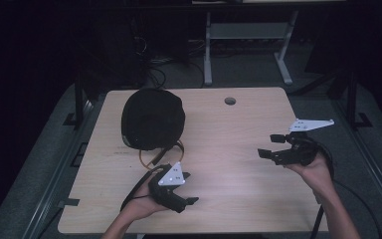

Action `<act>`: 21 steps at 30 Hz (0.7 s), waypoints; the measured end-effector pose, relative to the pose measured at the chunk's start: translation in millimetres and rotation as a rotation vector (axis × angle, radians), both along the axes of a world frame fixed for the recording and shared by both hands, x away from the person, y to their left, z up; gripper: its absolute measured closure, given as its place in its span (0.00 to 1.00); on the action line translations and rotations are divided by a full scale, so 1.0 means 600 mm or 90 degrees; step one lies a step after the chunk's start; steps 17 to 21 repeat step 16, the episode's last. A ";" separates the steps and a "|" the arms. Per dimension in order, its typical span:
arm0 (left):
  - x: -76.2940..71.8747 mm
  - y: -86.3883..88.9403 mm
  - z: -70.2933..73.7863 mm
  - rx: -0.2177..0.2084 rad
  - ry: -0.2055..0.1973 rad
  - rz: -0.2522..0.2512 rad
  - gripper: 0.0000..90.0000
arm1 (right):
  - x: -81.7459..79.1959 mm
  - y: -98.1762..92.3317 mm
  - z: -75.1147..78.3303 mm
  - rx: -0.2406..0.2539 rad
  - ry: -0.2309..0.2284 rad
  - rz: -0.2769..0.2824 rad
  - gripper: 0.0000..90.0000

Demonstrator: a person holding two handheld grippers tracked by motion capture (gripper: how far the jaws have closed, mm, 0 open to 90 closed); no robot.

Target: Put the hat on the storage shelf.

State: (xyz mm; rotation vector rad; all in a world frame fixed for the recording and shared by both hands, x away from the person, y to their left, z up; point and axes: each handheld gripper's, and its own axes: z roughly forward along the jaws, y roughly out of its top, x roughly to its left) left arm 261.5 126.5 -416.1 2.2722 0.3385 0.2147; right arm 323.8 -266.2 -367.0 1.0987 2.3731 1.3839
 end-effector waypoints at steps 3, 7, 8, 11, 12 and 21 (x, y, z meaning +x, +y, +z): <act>0.000 0.001 -0.002 0.000 0.002 0.002 0.25 | -0.009 -0.009 -0.010 0.001 0.003 -0.005 0.19; 0.001 0.001 -0.004 -0.002 0.002 0.003 0.25 | -0.021 -0.020 -0.024 0.006 0.008 -0.015 0.19; 0.002 0.002 -0.004 0.001 0.000 0.002 0.25 | -0.024 -0.023 -0.027 0.007 0.010 -0.018 0.19; 0.001 0.002 -0.004 -0.002 0.002 0.006 0.25 | -0.035 -0.031 -0.037 0.009 0.016 -0.021 0.19; 0.001 0.002 -0.004 -0.004 0.003 0.008 0.25 | -0.040 -0.034 -0.040 0.009 0.016 -0.022 0.19; 0.001 0.003 -0.003 -0.010 0.004 0.007 0.25 | -0.065 -0.043 -0.058 0.011 0.016 -0.029 0.19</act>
